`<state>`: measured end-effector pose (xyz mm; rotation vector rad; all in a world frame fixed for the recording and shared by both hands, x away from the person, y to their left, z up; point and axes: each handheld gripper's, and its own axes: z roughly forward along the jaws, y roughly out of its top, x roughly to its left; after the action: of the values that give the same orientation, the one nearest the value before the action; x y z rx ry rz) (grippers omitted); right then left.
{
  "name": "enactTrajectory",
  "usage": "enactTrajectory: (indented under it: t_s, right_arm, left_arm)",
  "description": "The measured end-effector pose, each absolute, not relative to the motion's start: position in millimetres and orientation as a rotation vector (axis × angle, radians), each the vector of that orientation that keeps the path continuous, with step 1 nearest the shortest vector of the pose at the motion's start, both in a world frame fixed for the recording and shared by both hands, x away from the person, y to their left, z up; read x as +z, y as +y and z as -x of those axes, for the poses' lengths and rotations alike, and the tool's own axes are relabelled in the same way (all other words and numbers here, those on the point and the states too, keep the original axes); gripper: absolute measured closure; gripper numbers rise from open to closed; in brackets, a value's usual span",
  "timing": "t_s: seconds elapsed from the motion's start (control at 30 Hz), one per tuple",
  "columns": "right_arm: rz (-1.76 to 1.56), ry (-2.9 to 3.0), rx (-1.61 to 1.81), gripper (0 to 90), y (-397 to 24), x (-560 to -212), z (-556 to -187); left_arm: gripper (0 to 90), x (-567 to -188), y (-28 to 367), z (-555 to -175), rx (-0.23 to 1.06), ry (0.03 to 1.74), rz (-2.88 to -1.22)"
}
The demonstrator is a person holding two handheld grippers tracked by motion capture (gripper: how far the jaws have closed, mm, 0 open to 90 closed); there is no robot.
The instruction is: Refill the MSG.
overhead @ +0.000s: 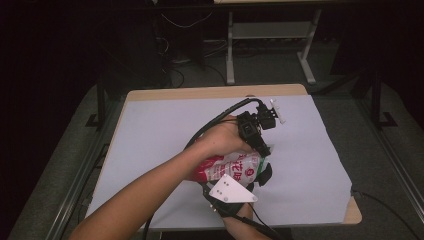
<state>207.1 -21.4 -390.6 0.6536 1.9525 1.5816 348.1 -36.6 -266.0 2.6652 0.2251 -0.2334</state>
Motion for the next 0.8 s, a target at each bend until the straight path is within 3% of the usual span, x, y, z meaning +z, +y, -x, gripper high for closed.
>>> enactTrajectory:
  t_s: [0.8]
  right_arm:
    - [-0.649, 1.945, 1.579, 90.0, -23.0, -387.0, -209.0]
  left_arm:
    - [89.8, -265.0, -39.6, -347.2, -0.232, 0.218, -2.678]
